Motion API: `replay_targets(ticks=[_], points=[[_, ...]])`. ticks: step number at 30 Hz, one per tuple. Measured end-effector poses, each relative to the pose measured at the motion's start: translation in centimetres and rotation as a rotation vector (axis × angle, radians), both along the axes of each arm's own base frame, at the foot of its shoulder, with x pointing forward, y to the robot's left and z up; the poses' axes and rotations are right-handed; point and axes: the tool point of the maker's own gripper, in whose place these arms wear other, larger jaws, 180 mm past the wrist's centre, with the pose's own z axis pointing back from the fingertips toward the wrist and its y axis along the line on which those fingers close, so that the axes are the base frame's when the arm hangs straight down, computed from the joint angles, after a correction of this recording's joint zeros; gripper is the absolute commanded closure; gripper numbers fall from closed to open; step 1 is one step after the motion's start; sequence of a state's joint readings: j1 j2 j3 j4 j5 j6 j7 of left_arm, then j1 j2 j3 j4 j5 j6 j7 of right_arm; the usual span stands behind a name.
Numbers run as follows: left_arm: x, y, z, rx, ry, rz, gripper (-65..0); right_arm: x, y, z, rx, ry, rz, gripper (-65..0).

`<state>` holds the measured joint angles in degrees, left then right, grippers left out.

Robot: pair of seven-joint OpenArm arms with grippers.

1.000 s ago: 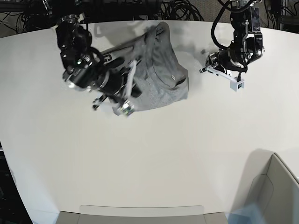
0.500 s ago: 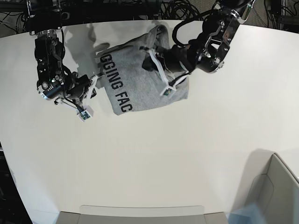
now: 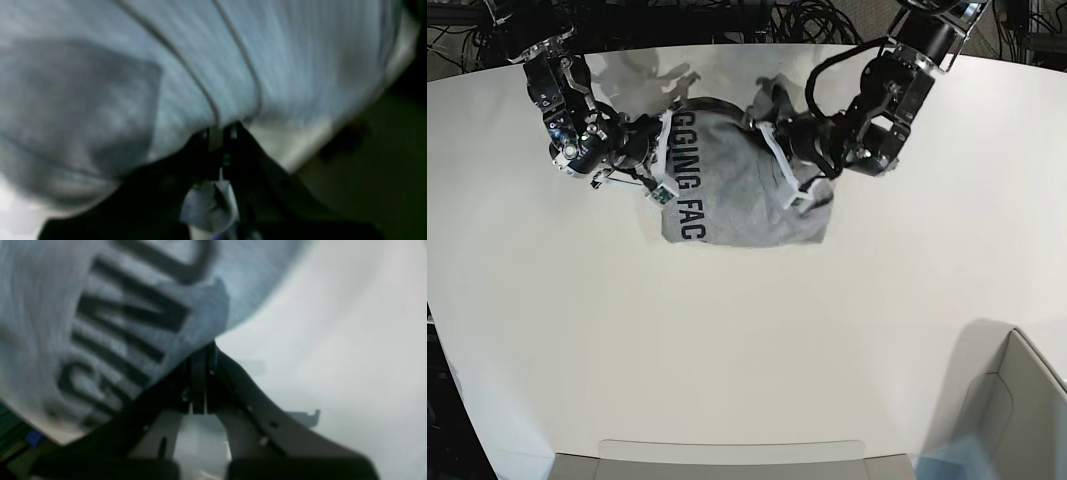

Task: Fold the T-shirt properly
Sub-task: 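Grasp the folded bundle with both grippers and rotate it upright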

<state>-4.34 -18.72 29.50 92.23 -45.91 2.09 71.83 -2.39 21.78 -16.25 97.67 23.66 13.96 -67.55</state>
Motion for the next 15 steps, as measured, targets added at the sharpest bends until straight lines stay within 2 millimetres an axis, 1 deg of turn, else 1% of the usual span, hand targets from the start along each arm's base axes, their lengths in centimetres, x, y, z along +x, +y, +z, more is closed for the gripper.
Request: replay_targets(ticks=[2, 4, 5, 6, 7, 9, 11, 12, 13, 15], points=[[2.6, 2.3, 0.6, 0.029, -0.04, 0.084, 0.0, -1.6, 1.7, 0.1, 0.006, 0.007, 0.07, 0.0], [5.4, 5.2, 1.6, 0.069, -0.095, 0.17, 0.0, -4.4, 4.6, 0.1, 0.041, 0.044, 0.178, 0.0], [6.7, 5.9, 2.4, 0.063, -0.124, 0.206, 0.0, -5.7, 6.1, 0.2, 0.067, 0.06, 0.227, 0.0], [8.0, 6.0, 3.3, 0.049, -0.156, 0.233, 0.0, -6.6, 7.1, 0.3, 0.086, 0.069, 0.262, 0.0], [9.6, 6.0, 4.3, 0.027, -0.197, 0.264, 0.0, -6.9, 7.6, 0.6, 0.096, 0.067, 0.28, 0.0], [11.6, 5.3, 5.9, -0.015, -0.24, 0.288, 0.0, -6.6, 7.8, 1.3, 0.095, 0.033, 0.29, 0.0], [12.6, 4.2, 7.0, -0.056, -0.259, 0.296, 0.0, -5.1, 7.2, 2.8, 0.094, -0.029, 0.274, 0.0], [12.6, 3.9, 7.3, -0.082, -0.25, 0.301, 0.0, -4.2, 6.8, 3.7, 0.103, -0.062, 0.243, 0.0], [12.6, 3.8, 7.5, -0.101, -0.242, 0.311, 0.0, -2.9, 6.1, 4.9, 0.117, -0.105, 0.192, 0.0], [12.7, 4.8, 7.4, -0.092, -0.242, 0.342, 0.0, -0.3, 4.1, 6.5, 0.138, -0.17, 0.073, 0.0]])
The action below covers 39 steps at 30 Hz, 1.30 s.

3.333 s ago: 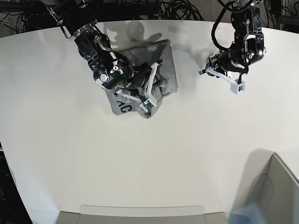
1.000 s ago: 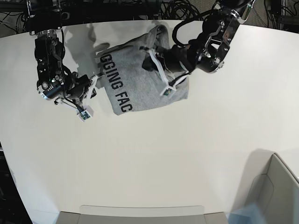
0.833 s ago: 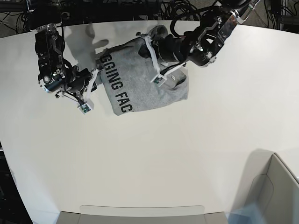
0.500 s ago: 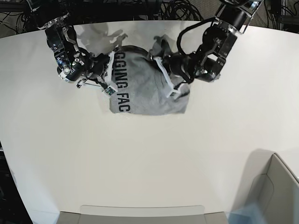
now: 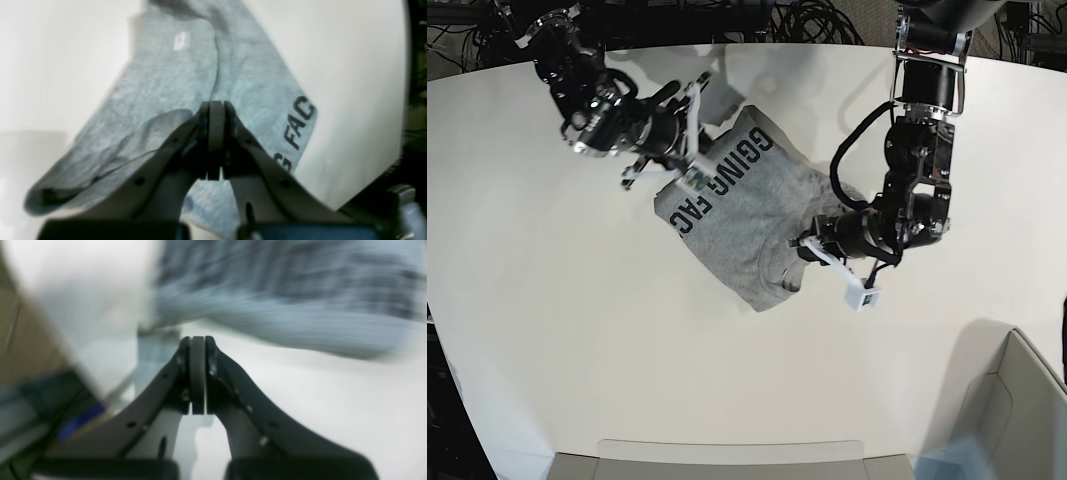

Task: Fold the T-shirt properly
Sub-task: 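Grasp the folded bundle with both grippers and rotate it upright, then drag the folded bundle with the left gripper toward the table edge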

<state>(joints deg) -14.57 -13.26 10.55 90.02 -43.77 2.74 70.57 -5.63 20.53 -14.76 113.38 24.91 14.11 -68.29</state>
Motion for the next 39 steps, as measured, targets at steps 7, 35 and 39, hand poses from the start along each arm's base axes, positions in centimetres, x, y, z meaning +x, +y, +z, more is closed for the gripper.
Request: replay_targets(ticks=[7, 35, 39], points=[[-5.2, -7.3, -0.5, 0.023, 0.013, -0.263, 0.0, 7.8, -10.1, 2.2, -0.054, -0.105, -0.371, 0.0], [-6.3, 0.9, -1.3, 0.028, 0.032, -0.02, 0.0, 4.2, -3.4, -1.5, -0.114, -0.126, -0.173, 0.0], [-4.2, 0.0, 0.8, -0.015, -0.11, 0.046, 0.0, 4.2, -8.4, -1.6, -0.145, -0.113, -0.337, 0.0]])
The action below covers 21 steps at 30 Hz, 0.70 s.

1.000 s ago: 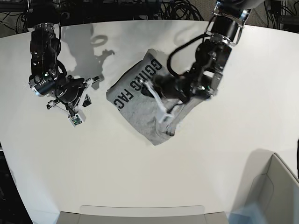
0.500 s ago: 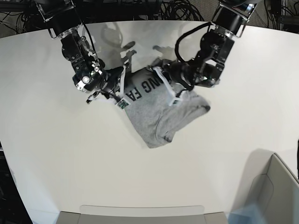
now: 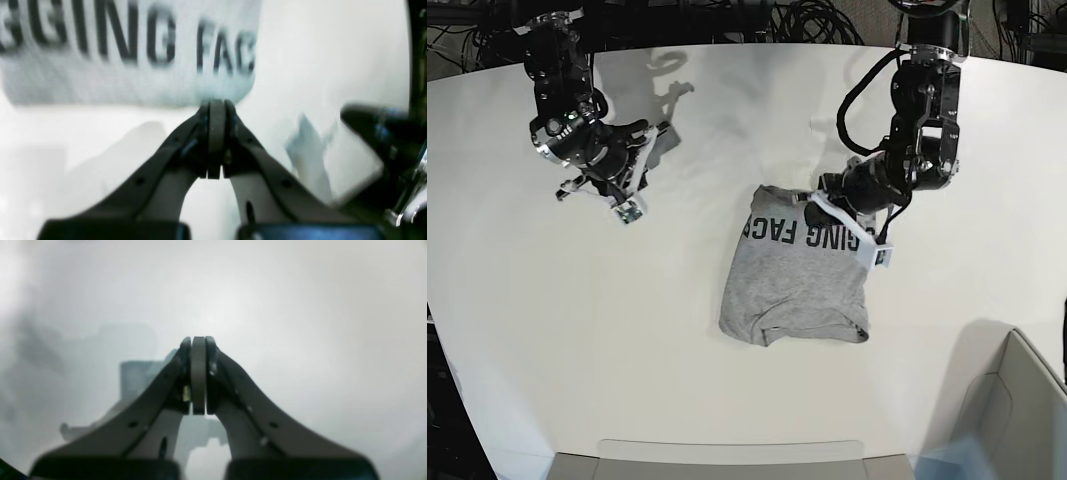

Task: Fold the T-shirt properly
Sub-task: 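Drag the folded bundle with the left gripper toward the table edge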

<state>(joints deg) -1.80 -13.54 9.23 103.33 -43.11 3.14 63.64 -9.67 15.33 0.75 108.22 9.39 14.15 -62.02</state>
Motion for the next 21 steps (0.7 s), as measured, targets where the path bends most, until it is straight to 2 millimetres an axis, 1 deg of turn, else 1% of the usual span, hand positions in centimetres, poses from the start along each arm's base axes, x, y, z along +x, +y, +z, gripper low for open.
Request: replay_targets(ticks=[2, 5, 6, 8, 9, 12, 15, 19, 21], points=[[1.6, 0.1, 0.1, -0.025, -0.061, 0.063, 0.0, -0.3, -1.6, -0.1, 0.005, 0.006, -0.049, 0.0], [4.3, 0.0, -0.4, -0.058, -0.102, 0.138, 0.0, -1.1, -3.8, -0.2, -0.046, 0.011, -0.002, 0.0], [5.4, 0.3, -0.4, -0.065, -0.127, 0.167, 0.0, -1.4, -4.4, -0.3, -0.06, 0.02, 0.008, 0.0], [6.9, 0.5, -0.6, -0.07, -0.162, 0.209, 0.0, -1.9, -5.3, -0.4, -0.069, 0.026, 0.022, 0.0], [7.2, 0.5, -0.9, -0.063, -0.169, 0.218, 0.0, -2.0, -5.8, -0.3, -0.072, 0.025, 0.015, 0.0], [7.6, 0.1, -2.2, -0.048, -0.201, 0.242, 0.0, -2.2, -6.7, -0.2, -0.072, 0.02, -0.012, 0.0], [7.4, -0.5, -4.1, -0.035, -0.2, 0.252, 0.0, -2.4, -7.4, -0.2, -0.081, 0.023, -0.02, 0.0], [6.8, -1.1, -7.0, 0.007, -0.202, 0.249, 0.0, -3.1, -7.5, -0.6, -0.086, 0.04, -0.02, 0.0], [7.0, -0.8, -8.1, 0.02, -0.226, 0.266, 0.0, -3.1, -7.3, -0.7, -0.082, 0.04, -0.016, 0.0]])
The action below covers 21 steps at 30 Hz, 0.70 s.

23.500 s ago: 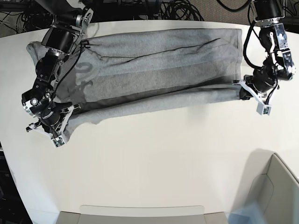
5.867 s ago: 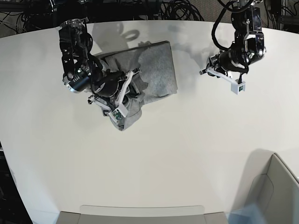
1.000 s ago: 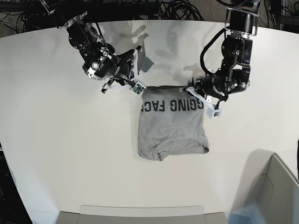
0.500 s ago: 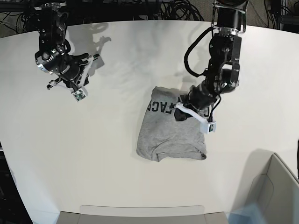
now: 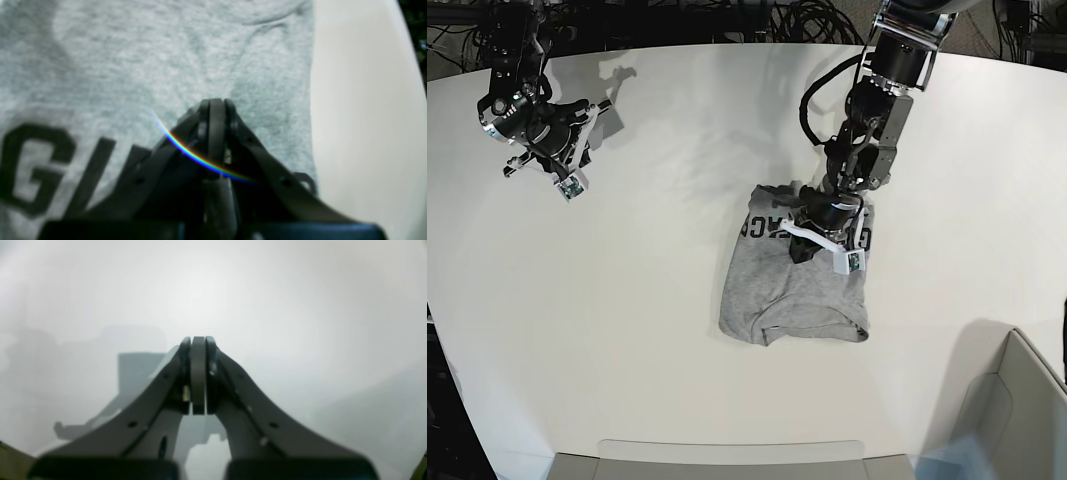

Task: Fold the T-shirt properly
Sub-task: 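Drag the folded bundle with the left gripper toward the table edge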

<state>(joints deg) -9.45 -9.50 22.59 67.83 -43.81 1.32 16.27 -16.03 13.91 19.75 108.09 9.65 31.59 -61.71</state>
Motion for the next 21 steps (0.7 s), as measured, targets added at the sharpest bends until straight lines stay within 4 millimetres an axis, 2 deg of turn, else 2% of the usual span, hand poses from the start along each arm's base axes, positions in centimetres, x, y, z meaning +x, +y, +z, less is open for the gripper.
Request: replay_targets(ticks=[6, 9, 11, 14, 18, 21], points=[[-0.3, 2.7, -3.6, 0.046, 0.004, 0.065, 0.0, 0.0, 0.0, 0.0, 0.0, 0.0, 0.002, 0.0], [-0.1, 4.5, -3.9, 0.064, -0.009, 0.067, 0.0, 0.0, -0.1, 0.0, -0.005, 0.002, 0.002, 0.0], [0.0, 7.0, -4.0, 0.079, -0.014, 0.109, 0.0, 0.0, 0.0, 0.0, 0.0, 0.001, 0.004, 0.0], [0.1, 12.1, -4.1, 0.092, -0.012, 0.206, 0.0, 0.0, 0.0, 0.0, -0.002, 0.001, 0.004, 0.0], [-1.1, 17.4, -4.8, 0.056, -0.013, 0.265, 0.0, 0.0, 0.1, 0.0, 0.0, 0.0, 0.004, 0.0], [-1.7, 19.8, -5.0, 0.066, -0.018, 0.277, 0.0, 0.1, 0.1, 0.0, 0.001, -0.002, 0.003, 0.0]])
